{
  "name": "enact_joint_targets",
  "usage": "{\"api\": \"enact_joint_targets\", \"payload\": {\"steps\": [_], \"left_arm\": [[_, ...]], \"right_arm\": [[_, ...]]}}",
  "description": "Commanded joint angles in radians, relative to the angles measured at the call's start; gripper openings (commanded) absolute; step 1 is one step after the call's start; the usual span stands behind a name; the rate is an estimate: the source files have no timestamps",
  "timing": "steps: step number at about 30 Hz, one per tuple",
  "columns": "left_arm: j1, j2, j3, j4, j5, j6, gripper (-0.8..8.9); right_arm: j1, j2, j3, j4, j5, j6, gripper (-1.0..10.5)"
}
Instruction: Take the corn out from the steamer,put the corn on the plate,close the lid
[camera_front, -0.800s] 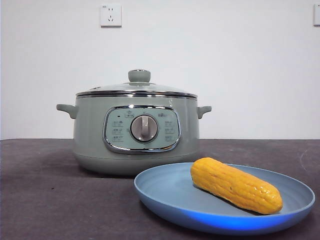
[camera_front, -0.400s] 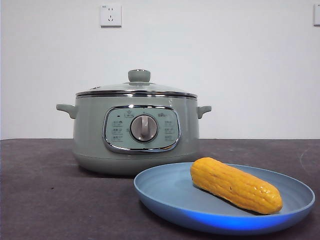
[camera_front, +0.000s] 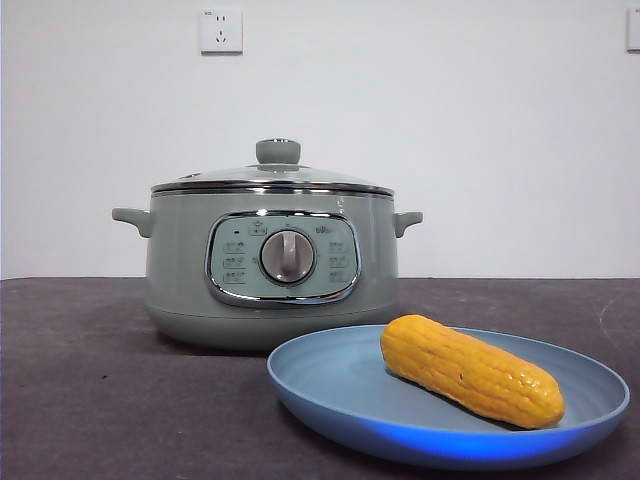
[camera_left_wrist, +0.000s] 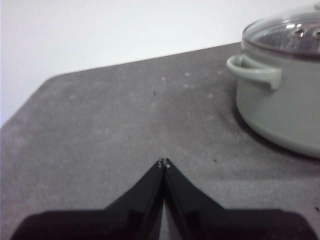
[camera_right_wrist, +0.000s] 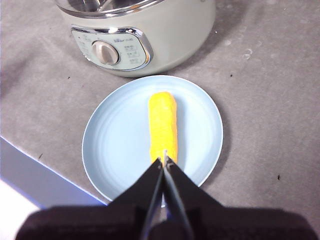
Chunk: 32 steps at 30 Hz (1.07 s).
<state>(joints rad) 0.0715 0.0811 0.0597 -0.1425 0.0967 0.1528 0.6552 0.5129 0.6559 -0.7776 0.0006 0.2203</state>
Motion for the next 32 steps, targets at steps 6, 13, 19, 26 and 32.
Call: {"api": "enact_joint_targets", "payload": {"steps": [6,13,19,26,32], "left_arm": [[0.003,-0.079,-0.048,-0.032,-0.034,-0.056,-0.04],[0.003,-0.079,-0.048,-0.063,-0.043,-0.069,-0.04],[0.003,-0.079,-0.048,-0.061,-0.042,-0.079,-0.04],[0.003,-0.079,-0.048,-0.06,-0.042,-0.079,-0.04],[0.003,-0.079,-0.048,-0.061,-0.042,-0.079,-0.04]], "right_arm": [[0.003,-0.002,-0.007,0.005,0.002,0.0,0.0],[0.003,-0.002,-0.007,0.005,0.002,0.0,0.0],[0.003,-0.002,-0.007,0.005,0.002,0.0,0.0],[0.003,-0.002,-0.007,0.005,0.003,0.0,0.0],[0.003,-0.002,-0.007,0.005,0.003,0.0,0.0]]}}
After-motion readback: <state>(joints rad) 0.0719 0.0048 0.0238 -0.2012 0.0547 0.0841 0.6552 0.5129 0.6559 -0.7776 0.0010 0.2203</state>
